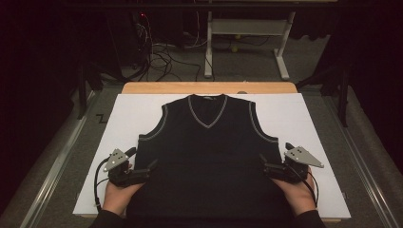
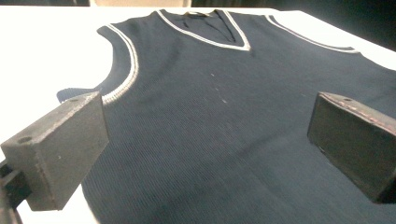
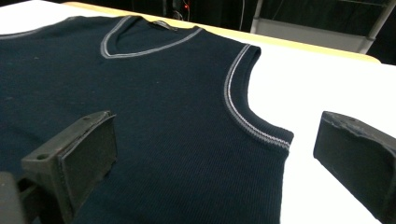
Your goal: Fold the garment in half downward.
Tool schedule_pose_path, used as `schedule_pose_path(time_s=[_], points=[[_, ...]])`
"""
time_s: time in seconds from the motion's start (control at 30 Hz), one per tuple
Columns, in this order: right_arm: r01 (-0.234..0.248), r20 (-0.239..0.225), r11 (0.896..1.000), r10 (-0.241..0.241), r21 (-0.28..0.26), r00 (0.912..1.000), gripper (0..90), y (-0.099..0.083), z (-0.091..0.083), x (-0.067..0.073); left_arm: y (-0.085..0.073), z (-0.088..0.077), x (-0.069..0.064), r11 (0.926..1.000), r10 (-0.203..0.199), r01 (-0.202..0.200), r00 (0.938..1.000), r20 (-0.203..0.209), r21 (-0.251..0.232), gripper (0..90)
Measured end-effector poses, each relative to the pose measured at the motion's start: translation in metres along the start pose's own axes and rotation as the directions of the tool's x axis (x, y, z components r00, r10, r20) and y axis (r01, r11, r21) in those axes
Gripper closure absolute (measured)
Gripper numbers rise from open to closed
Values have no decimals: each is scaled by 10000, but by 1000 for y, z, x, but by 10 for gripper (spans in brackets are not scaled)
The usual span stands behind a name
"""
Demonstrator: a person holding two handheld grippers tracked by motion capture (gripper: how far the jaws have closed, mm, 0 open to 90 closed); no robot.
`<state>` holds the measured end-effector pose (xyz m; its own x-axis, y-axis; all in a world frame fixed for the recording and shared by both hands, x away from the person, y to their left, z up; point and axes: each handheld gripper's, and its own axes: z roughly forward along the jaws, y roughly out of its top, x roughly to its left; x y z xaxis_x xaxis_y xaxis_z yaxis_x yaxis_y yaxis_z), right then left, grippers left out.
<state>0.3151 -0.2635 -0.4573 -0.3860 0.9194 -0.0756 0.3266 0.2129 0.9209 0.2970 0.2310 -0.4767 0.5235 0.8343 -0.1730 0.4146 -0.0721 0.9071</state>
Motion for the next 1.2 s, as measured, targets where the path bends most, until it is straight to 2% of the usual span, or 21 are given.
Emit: schedule_pose_path(time_s=[0.17, 0.27, 0.3, 0.33, 0.37, 0.43, 0.5, 0.57, 0.63, 0.67, 0.7, 0.77, 0.8, 0.83, 0.87, 0.9, 0.93, 1.0, 1.1, 1.17, 1.2], points=[[-131, 108, 9998, 130, 141, 9999, 2, 5, 15, -5, 6, 6, -1, 9997, 66, -72, 9996, 276, 213, 0], [-150, 214, 9995, 144, 276, 9997, 2, 9, 26, -8, 12, 10, 6, 9998, -90, 91, 10000, -36, 199, 0], [-148, 276, 9996, 141, 258, 9995, 2, 10, 29, -10, 15, 13, 10, 9983, -351, 360, 9992, -211, 456, 0], [-160, 334, 9994, 150, 294, 9993, 2, 11, 32, -11, 19, 18, 15, 9915, -724, 765, 9965, -424, 1052, 0], [-250, 338, 9988, 237, 413, 9991, 1, 13, 36, -14, 21, 20, 18, 9893, -731, 786, 9962, -480, 1229, 0], [-355, 326, 9975, 336, 607, 9989, 2, 14, 41, -18, 23, 24, 22, 9868, -552, 690, 9939, -959, 1466, 0], [-359, 432, 9962, 326, 791, 9985, 2, 14, 47, -22, 22, 27, 27, 9811, -656, 853, 9911, -1159, 1738, 0], [-412, 620, 9940, 350, 1013, 9975, 3, 13, 53, -27, 20, 31, 34, 9709, -756, 1061, 9864, -1457, 2146, 0], [-437, 686, 9925, 360, 1139, 9970, 9, 12, 54, -29, 16, 36, 41, 9560, -992, 1404, 9810, -1666, 2577, 0], [-477, 693, 9910, 393, 1248, 9968, 18, 11, 55, -31, 15, 38, 44, 9483, -1250, 1703, 9761, -1779, 2680, 6], [-534, 707, 9878, 434, 1461, 9966, 31, 11, 56, -33, 15, 38, 46, 9472, -1411, 1858, 9734, -1805, 2613, 50], [-591, 779, 9829, 461, 1744, 9959, 70, 10, 55, -37, 16, 36, 47, 9551, -1384, 1828, 9711, -1942, 2331, 143], [-700, 824, 9793, 552, 1898, 9951, 88, 9, 54, -39, 16, 36, 49, 9527, -1369, 1860, 9687, -2071, 2404, 199], [-821, 1003, 9727, 615, 2171, 9931, 119, 8, 53, -44, 16, 37, 51, 9449, -1585, 2096, 9650, -2087, 2514, 235], [-821, 1003, 9727, 615, 2171, 9931, 119, 8, 53, -44, 16, 38, 54, 9387, -1786, 2291, 9624, -2048, 2577, 235], [-886, 1086, 9694, 650, 2291, 9920, 144, 8, 53, -46, 16, 38, 55, 9396, -1840, 2327, 9618, -2028, 2510, 265], [-1022, 1151, 9643, 758, 2444, 9905, 170, 7, 52, -48, 16, 38, 55, 9403, -1821, 2316, 9614, -2063, 2492, 297], [-1232, 1073, 9555, 974, 2682, 9894, 218, 5, 52, -52, 16, 40, 55, 9346, -1790, 2320, 9618, -2073, 2697, 345], [-1301, 914, 9435, 1070, 3048, 9900, 278, 2, 52, -53, 15, 41, 54, 9359, -1678, 2229, 9629, -2114, 2726, 425], [-1336, 608, 9321, 1200, 3368, 9909, 317, 0, 55, -52, 15, 42, 52, 9376, -1460, 2025, 9671, -2084, 2826, 455], [-1255, 644, 9307, 1099, 3436, 9919, 332, 0, 55, -51, 15, 42, 52, 9377, -1410, 1981, 9678, -2084, 2855, 460]])
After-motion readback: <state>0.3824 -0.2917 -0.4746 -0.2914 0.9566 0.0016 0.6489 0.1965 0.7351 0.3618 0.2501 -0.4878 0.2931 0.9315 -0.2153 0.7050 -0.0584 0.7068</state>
